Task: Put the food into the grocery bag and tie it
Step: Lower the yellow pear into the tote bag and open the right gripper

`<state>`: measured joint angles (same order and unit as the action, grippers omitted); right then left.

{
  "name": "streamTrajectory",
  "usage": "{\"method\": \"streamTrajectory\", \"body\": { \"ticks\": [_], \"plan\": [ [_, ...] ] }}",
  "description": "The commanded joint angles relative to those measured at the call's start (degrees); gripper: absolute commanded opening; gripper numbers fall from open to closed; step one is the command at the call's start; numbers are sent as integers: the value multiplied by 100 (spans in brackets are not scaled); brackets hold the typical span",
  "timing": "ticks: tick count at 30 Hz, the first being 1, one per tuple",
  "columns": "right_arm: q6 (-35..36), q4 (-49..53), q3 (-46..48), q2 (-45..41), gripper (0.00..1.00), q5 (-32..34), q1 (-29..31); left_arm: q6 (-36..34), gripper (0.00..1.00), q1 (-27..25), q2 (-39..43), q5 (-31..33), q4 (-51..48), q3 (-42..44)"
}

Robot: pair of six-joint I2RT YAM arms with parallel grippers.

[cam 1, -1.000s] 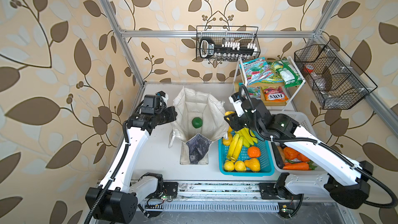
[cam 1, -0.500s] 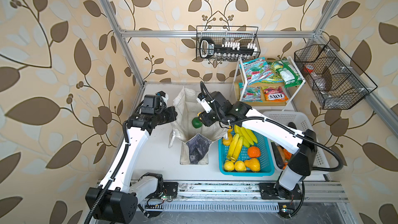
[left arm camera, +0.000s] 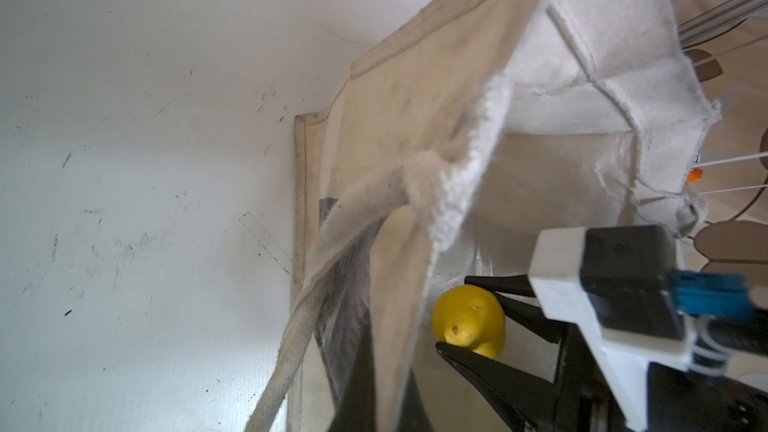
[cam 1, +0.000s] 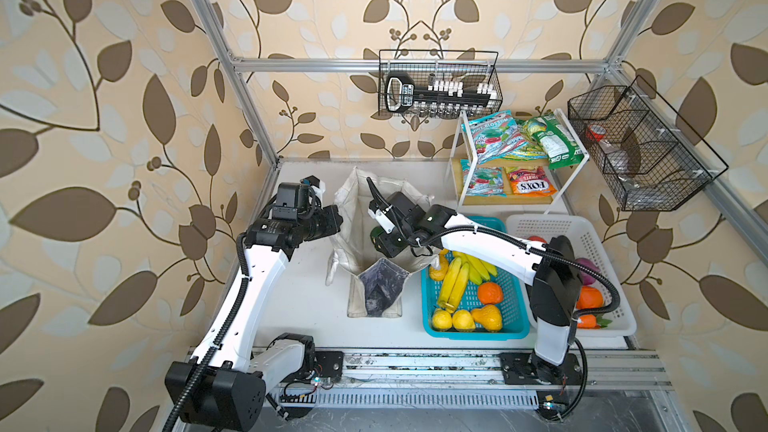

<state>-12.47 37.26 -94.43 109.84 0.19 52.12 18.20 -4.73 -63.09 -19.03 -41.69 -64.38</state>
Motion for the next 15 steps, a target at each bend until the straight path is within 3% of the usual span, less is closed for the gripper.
{"method": "streamTrajectory", "body": {
  "ticks": [1, 7, 15],
  "plan": [
    [162, 36, 116, 254, 46, 9, 35, 41, 0, 110, 223, -121, 284, 40],
    [-131, -155, 619, 106, 47, 418, 62, 7, 0, 137, 218, 25, 240, 25],
    [-326, -298, 822, 401, 47, 379, 59, 8, 0, 143, 236, -17, 293, 66]
  ]
}}
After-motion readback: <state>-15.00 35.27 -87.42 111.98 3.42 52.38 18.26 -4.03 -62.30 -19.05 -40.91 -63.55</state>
